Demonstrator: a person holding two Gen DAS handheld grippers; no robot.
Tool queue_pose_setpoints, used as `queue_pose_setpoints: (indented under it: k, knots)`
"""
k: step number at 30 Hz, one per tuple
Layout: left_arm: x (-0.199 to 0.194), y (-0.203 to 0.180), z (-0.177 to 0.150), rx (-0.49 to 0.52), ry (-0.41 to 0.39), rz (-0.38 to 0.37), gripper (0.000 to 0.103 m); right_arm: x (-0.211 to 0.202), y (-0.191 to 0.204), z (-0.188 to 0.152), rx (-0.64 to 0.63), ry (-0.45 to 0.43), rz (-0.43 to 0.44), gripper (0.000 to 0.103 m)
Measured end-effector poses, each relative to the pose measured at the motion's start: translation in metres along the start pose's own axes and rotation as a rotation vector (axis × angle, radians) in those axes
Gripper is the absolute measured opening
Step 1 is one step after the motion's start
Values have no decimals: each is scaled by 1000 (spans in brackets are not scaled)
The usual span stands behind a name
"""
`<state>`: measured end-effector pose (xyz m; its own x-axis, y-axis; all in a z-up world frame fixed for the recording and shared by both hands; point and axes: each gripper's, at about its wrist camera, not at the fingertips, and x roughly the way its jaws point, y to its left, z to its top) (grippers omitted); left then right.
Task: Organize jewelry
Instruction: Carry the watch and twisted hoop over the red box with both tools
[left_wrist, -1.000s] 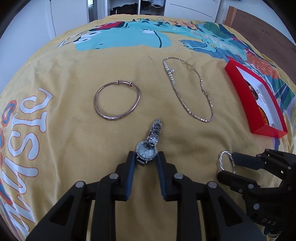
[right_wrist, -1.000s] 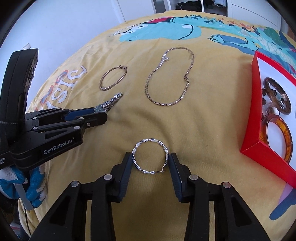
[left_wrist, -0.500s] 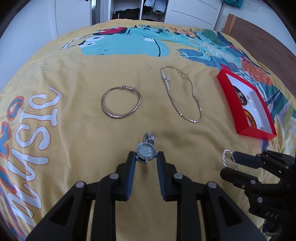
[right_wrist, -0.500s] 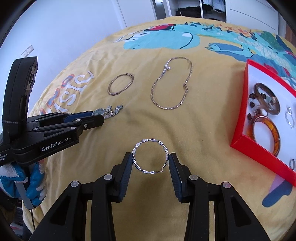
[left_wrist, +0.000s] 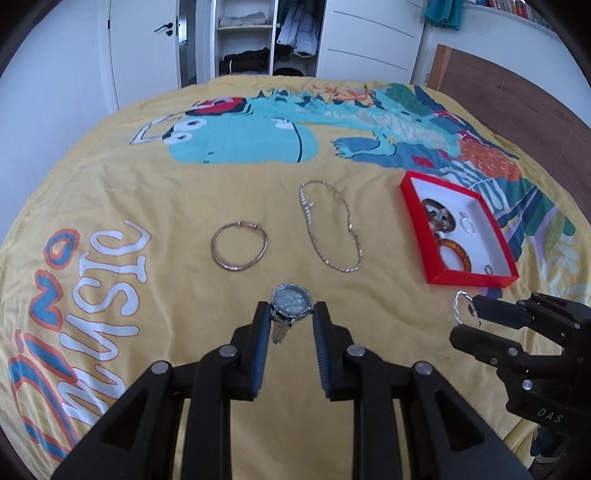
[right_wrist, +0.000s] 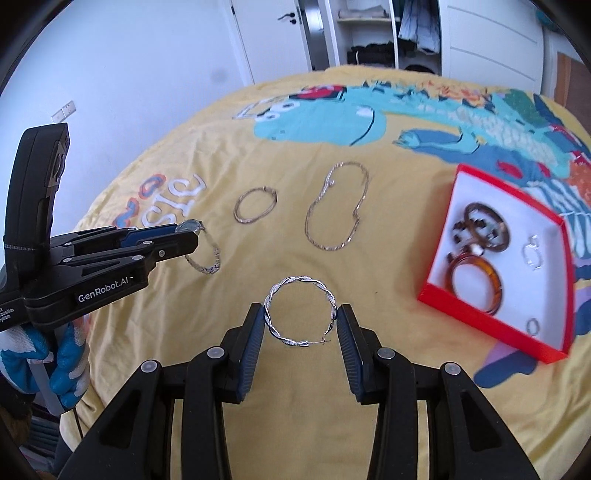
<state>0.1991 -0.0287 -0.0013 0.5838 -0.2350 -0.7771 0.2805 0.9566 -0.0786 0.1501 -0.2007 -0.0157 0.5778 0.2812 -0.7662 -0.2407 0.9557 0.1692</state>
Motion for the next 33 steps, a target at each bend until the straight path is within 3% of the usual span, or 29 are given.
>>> queue_pose_setpoints:
  k: [8, 16, 25, 33]
  knots:
    - [-42, -31, 11, 52, -62, -9, 22, -52, -10, -3, 14, -76, -36, 40]
    - [-55, -78, 21, 125, -87, -47, 22, -92, -59, -10, 71, -125, -118, 40]
    - [-23, -137, 45, 176, -71, -134, 22, -103, -134, -5, 137, -128, -224, 40]
    - [36, -181, 71, 185, -35, -212, 22, -58, -191, 6, 161, -67, -241, 40]
